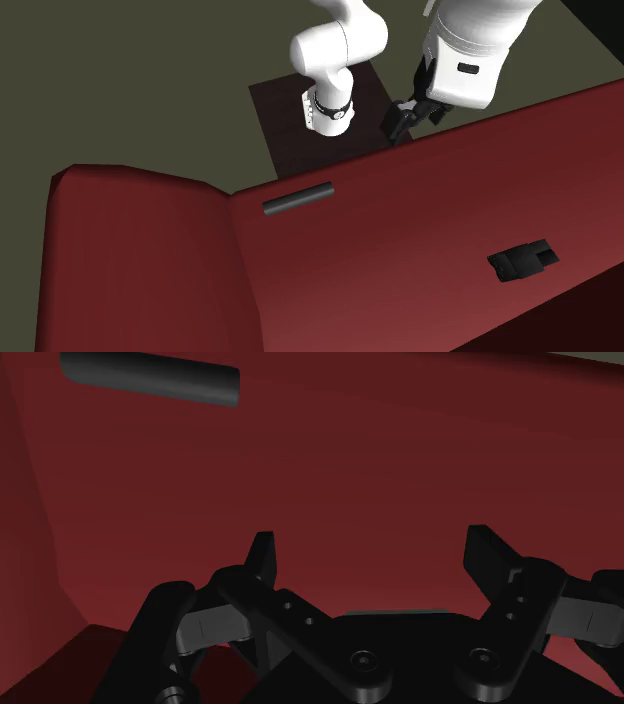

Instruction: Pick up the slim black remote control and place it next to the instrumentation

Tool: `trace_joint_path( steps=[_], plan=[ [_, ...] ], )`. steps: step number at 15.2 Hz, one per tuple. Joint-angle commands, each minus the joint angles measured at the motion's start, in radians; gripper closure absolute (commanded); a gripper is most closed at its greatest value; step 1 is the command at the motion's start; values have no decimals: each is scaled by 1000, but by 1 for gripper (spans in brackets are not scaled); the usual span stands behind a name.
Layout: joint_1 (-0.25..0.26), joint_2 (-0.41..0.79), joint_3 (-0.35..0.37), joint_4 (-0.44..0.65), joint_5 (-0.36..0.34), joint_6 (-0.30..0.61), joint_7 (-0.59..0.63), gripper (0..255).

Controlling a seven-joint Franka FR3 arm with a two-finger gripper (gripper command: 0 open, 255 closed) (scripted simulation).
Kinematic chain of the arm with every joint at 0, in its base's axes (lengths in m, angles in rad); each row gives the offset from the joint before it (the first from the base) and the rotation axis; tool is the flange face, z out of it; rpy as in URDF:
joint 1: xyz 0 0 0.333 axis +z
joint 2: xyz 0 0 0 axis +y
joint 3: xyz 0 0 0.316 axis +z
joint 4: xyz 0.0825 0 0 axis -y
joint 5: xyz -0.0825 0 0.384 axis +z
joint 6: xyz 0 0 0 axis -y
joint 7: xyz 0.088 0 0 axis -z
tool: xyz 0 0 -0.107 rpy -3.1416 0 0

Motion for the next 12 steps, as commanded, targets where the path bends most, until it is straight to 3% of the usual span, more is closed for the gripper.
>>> trace_joint_path(
  steps=[1, 6, 12],
  plan=[
    [0, 0, 0, 0, 0, 0, 0, 0],
    [39, -114, -129, -167, -84, 48, -286, 0],
    [57, -184, -320, -302, -234, 113, -643, 0]
  ],
)
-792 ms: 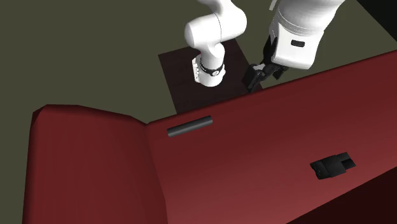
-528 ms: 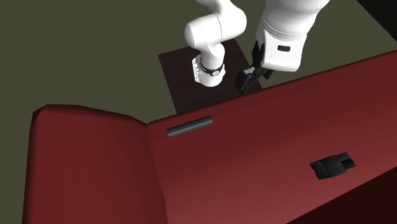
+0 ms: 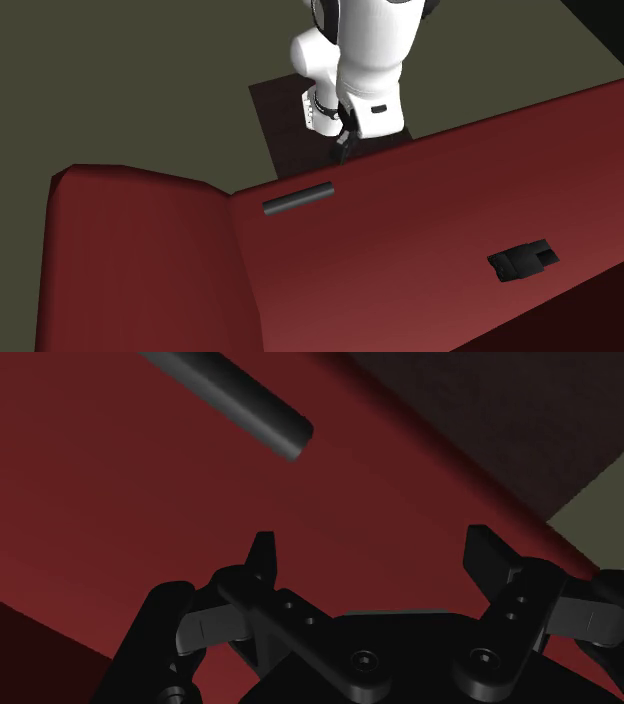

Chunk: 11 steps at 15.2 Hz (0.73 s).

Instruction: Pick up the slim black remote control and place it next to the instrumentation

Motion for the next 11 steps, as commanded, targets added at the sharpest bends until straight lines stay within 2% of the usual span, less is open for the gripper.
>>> trace_joint_path(
  steps=[1, 7, 11],
  plan=[
    [5, -7, -70, -35, -57, 30, -127, 0],
    [27, 55, -302, -73, -231, 140, -491, 0],
    [80, 158, -473, -50, -328, 240, -728, 0]
  ],
)
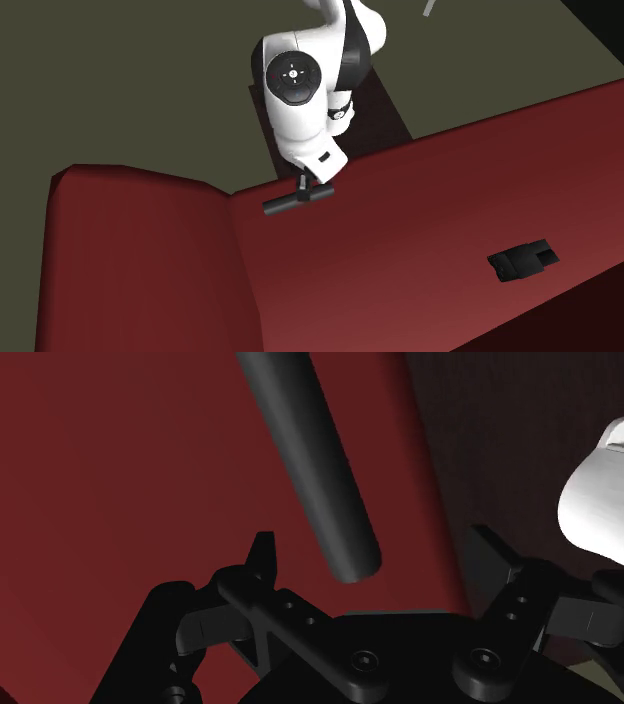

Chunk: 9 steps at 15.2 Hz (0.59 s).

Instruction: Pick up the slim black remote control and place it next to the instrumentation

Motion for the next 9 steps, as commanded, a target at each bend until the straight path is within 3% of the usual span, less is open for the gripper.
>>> trace_joint_path(
  steps=[1, 4, 9],
  plan=[
    [35, 63, -95, 17, -48, 60, -130, 0],
    [122, 169, -238, 62, -88, 147, -307, 0],
    [142, 213, -288, 38, -105, 219, -310, 0]
  ],
)
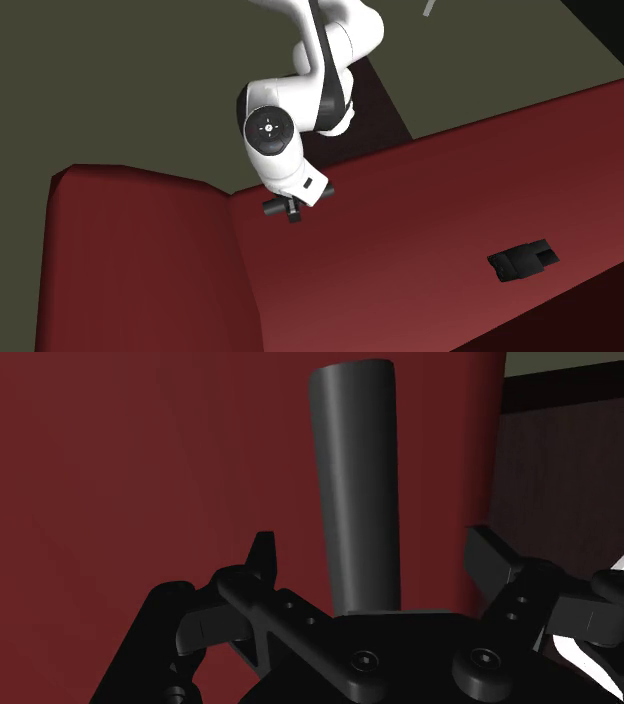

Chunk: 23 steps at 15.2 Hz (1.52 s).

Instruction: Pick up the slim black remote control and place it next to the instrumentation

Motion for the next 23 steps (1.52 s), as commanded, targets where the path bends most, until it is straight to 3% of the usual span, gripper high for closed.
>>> trace_joint_path(
  steps=[1, 3, 11, 12, 21, 23],
  plan=[
    [11, 24, -27, -11, -8, 38, -4, 0],
    [27, 57, -60, -25, -16, 86, -5, 0],
    [27, 56, -60, -25, -16, 86, -5, 0],
    [27, 56, -60, -25, -16, 86, -5, 255],
    [27, 57, -60, -25, -16, 86, -5, 255],
    [13, 31, -33, -15, -10, 48, -4, 255]
  ],
)
